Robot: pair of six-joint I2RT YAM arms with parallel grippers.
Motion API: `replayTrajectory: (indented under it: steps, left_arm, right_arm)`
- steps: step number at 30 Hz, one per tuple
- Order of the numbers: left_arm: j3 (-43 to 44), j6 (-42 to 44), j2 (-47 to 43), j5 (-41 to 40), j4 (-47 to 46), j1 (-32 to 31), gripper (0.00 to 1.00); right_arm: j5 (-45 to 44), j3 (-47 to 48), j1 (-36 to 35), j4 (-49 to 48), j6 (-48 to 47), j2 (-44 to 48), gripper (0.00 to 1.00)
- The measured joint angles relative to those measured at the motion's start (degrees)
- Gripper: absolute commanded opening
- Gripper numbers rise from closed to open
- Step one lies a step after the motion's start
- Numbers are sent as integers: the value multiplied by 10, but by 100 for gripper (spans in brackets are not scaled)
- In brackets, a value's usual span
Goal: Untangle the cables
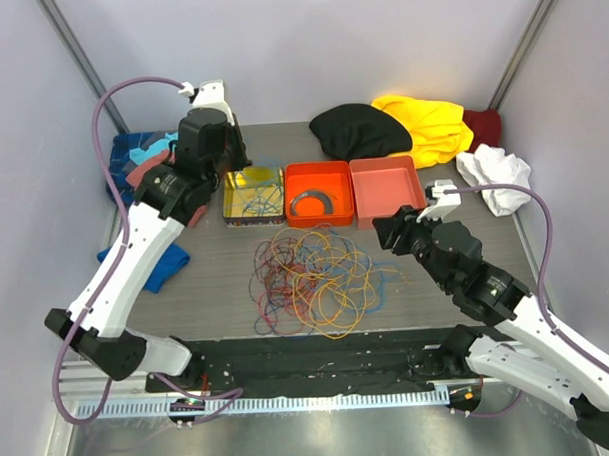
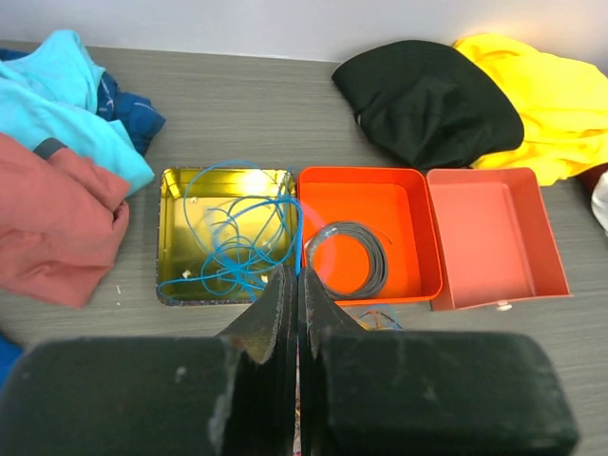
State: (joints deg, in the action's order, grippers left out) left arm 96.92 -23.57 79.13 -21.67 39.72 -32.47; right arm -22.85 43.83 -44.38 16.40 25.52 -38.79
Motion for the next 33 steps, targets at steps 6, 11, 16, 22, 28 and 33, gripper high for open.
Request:
replayTrajectory:
  steps: [6, 11, 16, 22, 28, 33]
  left_arm:
    - [8, -5, 46, 17, -14, 37, 0]
    - [8, -10, 91, 28, -33, 66, 0]
    - [12, -15, 123, 35, -44, 89, 0]
    - [20, -16, 164, 40, -65, 109, 0]
    - [13, -21, 201, 49, -80, 129, 0]
    - [-9, -32, 228, 56, -93, 136, 0]
  right_arm:
    - [0, 0, 0, 16, -4, 11, 48]
    - [1, 0, 0, 21, -9, 13, 48]
    - [3, 0, 0, 21, -13, 13, 48]
    - [3, -2, 0, 20, -14, 11, 48]
    - [3, -6, 0, 21, -15, 4, 48]
    - [4, -6, 0, 20, -15, -2, 48]
